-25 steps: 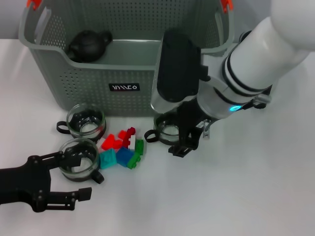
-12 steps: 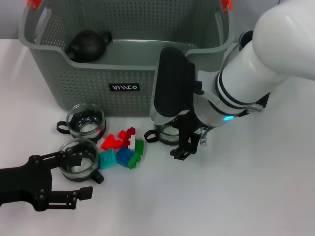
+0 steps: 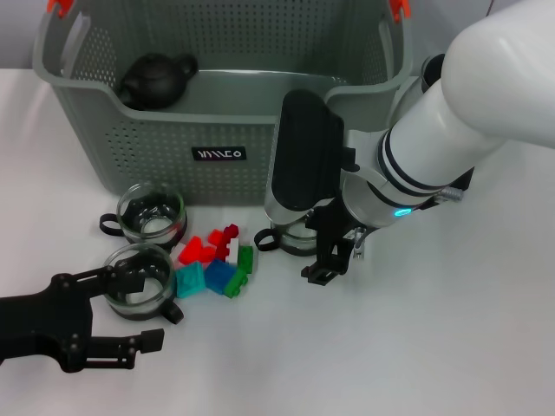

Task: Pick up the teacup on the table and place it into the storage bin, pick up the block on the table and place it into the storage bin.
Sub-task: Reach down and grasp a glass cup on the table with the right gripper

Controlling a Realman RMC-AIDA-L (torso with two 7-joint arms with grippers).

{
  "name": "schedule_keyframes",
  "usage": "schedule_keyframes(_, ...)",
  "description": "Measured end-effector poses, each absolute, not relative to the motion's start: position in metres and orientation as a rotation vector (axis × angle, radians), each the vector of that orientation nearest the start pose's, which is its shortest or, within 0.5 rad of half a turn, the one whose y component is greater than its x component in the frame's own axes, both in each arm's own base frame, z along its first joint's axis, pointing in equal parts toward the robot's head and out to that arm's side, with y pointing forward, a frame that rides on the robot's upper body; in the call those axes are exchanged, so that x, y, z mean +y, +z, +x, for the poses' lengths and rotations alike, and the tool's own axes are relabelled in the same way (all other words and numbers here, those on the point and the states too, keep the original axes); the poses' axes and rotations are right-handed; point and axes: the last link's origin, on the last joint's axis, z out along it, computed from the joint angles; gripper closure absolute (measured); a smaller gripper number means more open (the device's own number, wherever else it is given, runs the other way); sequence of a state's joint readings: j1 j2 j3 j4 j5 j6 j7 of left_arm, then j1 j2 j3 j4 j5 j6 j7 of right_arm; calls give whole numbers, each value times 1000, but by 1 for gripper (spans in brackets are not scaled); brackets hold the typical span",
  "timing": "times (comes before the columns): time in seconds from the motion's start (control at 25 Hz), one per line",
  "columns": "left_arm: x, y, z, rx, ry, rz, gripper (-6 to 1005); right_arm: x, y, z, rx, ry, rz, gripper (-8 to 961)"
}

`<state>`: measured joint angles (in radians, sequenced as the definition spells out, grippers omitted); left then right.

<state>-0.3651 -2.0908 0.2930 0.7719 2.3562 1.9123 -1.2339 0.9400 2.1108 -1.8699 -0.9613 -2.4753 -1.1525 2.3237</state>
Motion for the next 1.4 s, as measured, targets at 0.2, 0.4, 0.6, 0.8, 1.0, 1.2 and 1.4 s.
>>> schedule_keyframes(0.2, 236, 34, -325, -720, -684, -2750, 79, 366, -123, 109, -32, -707, -2844, 221)
schedule_keyframes(0.4, 235, 34, -325, -721, -684, -2750, 79, 365, -123, 110, -31, -715, -2848, 224)
schedule_keyframes(0.6, 235, 34, -325, -722, -685, -2750, 79, 363, -124, 111, -35, -727, -2850, 230)
schedule_keyframes(0.8, 235, 34, -325, -722, -684, -2749, 79, 362, -125, 111, -31, -735, -2852, 375)
schedule_keyframes(1.0, 235, 34, -325, -722, -684, -2749, 79, 361, -124, 112, -30, -747, -2858, 482)
schedule_keyframes(1.2, 235, 34, -325, -722, -684, -2749, 79, 360, -124, 112, -29, -754, -2860, 500)
schedule_keyframes(1.4, 235, 34, -325, -722, -684, -2749, 79, 360, -124, 112, -26, -760, -2861, 499)
